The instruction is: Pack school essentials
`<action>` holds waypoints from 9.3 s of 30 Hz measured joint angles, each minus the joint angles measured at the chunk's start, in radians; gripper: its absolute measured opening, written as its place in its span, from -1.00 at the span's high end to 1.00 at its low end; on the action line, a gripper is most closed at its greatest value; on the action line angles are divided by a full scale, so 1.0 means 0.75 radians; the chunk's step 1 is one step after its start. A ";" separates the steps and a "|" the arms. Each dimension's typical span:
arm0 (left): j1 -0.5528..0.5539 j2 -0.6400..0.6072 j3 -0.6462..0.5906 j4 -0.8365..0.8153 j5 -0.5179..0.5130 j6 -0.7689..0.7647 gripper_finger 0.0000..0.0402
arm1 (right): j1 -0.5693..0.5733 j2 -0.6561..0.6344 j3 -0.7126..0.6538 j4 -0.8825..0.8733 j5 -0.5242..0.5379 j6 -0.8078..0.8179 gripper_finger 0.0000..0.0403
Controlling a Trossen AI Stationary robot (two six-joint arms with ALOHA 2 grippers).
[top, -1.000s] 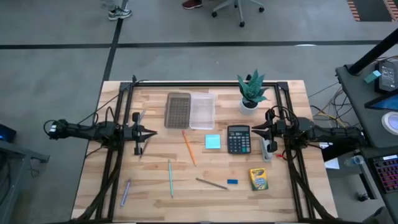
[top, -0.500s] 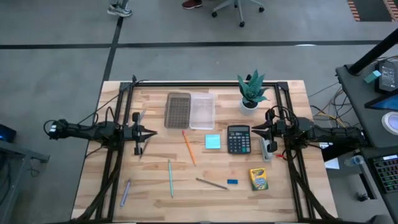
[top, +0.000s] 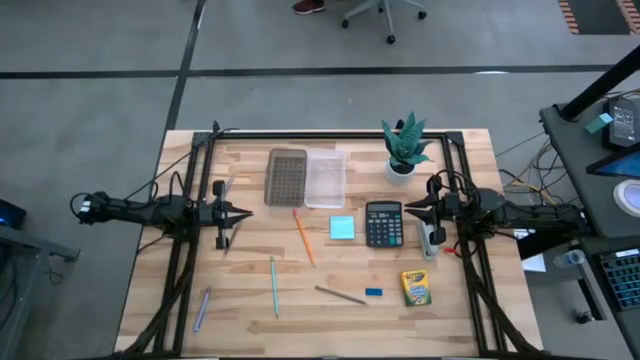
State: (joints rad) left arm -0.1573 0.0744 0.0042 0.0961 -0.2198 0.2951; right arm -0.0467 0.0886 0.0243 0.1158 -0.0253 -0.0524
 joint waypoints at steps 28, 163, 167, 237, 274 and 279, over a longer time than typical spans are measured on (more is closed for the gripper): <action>0.000 0.000 0.000 0.000 0.000 0.000 1.00 | 0.000 0.000 0.000 0.000 0.000 0.000 0.79; 0.072 1.794 0.896 -1.380 0.036 -2.131 0.46 | -0.006 0.148 0.000 1.038 0.211 -0.424 0.79; 0.075 1.789 0.842 -1.287 0.036 -2.133 0.46 | -0.006 0.148 0.000 1.038 0.211 -0.424 0.79; 0.438 2.005 1.289 0.083 -0.239 -1.558 1.00 | -0.006 0.148 0.000 1.028 0.250 -0.489 0.79; 0.653 2.331 1.484 0.097 0.029 -1.428 0.64 | -0.006 0.148 0.000 1.007 0.281 -0.508 0.79; 0.596 2.247 1.475 0.101 0.069 -1.269 0.64 | -0.006 0.148 0.000 0.993 0.281 -0.514 0.79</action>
State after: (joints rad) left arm 0.2897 1.7594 1.1104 0.1721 -0.1678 -0.6563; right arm -0.0513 0.1993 0.0242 0.8606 0.1856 -0.4377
